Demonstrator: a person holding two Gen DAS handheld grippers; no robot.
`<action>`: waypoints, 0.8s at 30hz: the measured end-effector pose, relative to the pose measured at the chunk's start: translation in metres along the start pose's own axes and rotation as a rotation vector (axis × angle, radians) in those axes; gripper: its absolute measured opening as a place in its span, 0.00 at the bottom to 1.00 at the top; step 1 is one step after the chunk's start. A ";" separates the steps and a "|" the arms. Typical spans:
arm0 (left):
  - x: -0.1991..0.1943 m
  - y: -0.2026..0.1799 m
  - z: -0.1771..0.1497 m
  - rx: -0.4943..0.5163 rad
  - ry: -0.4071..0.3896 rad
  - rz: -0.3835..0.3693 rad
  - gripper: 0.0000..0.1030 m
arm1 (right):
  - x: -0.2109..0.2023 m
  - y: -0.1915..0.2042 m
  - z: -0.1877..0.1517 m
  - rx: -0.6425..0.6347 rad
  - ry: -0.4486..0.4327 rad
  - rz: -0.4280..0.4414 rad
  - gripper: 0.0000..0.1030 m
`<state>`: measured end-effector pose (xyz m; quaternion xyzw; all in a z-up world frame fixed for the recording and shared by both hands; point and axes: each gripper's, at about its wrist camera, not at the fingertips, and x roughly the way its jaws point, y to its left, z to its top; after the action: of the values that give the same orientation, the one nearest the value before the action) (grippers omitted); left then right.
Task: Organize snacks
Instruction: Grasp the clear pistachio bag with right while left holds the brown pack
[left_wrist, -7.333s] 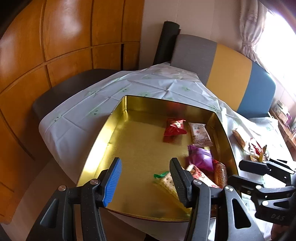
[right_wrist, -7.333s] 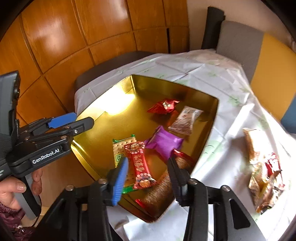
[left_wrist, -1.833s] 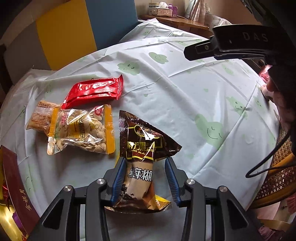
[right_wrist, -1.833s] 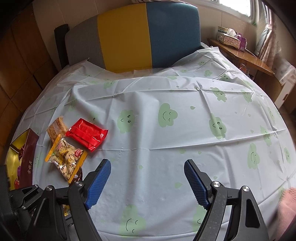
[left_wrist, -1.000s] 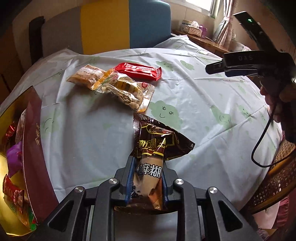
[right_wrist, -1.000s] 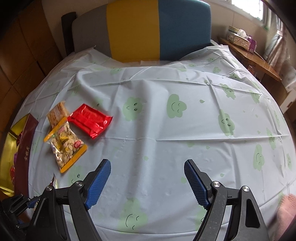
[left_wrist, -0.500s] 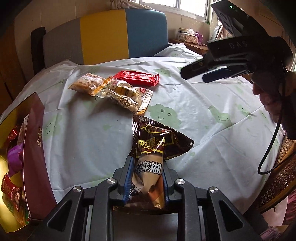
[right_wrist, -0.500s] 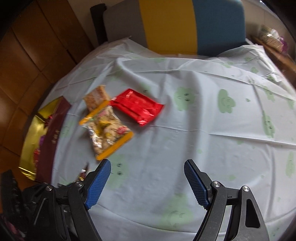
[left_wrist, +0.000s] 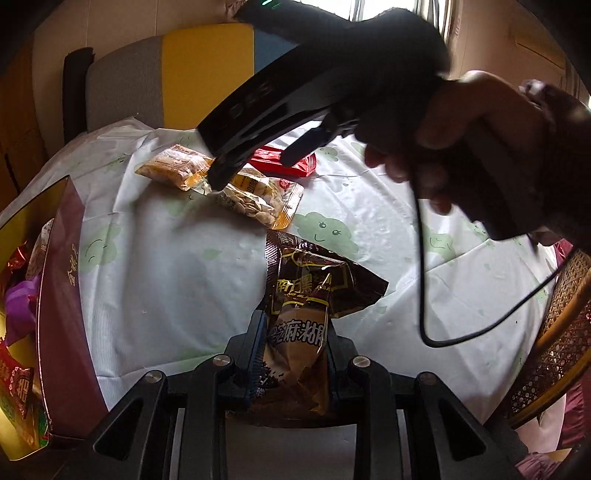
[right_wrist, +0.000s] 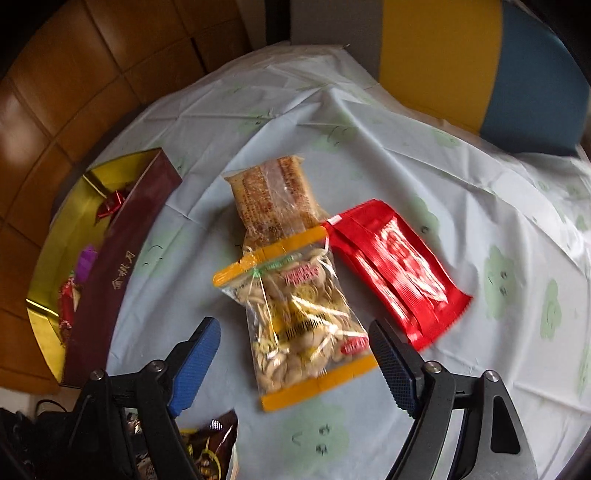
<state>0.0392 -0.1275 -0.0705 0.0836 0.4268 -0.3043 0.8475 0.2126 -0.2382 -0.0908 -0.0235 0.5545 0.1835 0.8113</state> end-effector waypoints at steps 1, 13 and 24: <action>0.000 0.001 0.000 -0.003 0.000 -0.003 0.27 | 0.006 0.001 0.002 -0.012 0.016 -0.015 0.85; 0.001 0.001 0.000 -0.011 -0.007 -0.011 0.28 | -0.002 0.006 -0.015 -0.087 0.008 -0.103 0.42; 0.001 -0.002 -0.001 -0.012 -0.008 0.005 0.28 | -0.034 -0.042 -0.092 0.026 0.096 -0.141 0.42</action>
<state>0.0384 -0.1291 -0.0715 0.0784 0.4251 -0.2999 0.8504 0.1333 -0.3084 -0.1023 -0.0608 0.5922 0.1174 0.7948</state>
